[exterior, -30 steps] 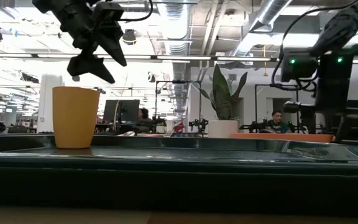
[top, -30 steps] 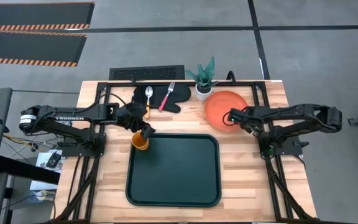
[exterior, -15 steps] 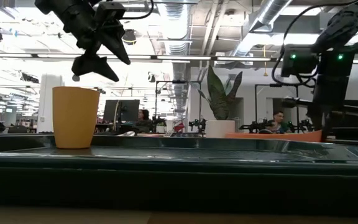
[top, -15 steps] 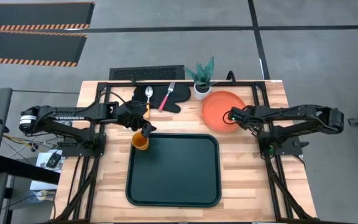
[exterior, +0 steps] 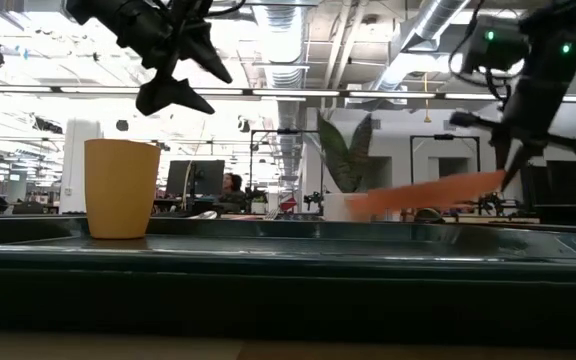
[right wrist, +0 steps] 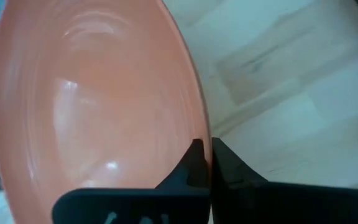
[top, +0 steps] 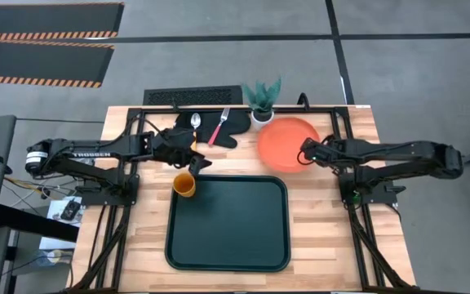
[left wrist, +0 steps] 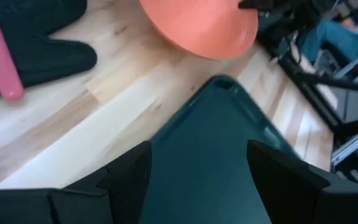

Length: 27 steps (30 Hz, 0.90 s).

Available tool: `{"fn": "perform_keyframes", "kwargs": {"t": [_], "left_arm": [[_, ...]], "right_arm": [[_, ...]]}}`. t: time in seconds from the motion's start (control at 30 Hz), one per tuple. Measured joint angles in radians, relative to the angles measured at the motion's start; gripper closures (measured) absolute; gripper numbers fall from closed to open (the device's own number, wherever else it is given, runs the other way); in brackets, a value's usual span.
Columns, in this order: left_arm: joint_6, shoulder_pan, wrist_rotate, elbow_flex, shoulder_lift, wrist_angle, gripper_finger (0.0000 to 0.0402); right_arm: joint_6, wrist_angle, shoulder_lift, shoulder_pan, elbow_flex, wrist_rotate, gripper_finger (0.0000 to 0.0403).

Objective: Pick and place plate/cup/fork/spoon on tray
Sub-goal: Put the orange plate under the yellow cup on the black serving tray

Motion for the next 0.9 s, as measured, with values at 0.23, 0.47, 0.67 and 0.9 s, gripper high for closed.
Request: {"fn": "perform_keyframes", "kwargs": {"t": [0.23,0.47,0.67,0.9], "left_arm": [[-0.054,0.047,0.024,0.000,0.000,0.067,0.0152],[-0.125,0.095,0.074,0.000,0.000,0.154,0.0152],[-0.174,0.129,0.110,0.000,0.000,0.189,0.0152],[-0.204,0.144,0.159,0.000,0.002,0.251,0.0152]], "right_arm": [[-0.025,-0.114,0.005,0.094,0.129,0.066,0.0400],[-0.083,-0.120,0.005,0.225,0.256,0.098,0.0400],[-0.157,-0.072,0.061,0.353,0.366,0.167,0.0400],[-0.208,-0.070,0.183,0.399,0.458,0.200,0.0400]]}}
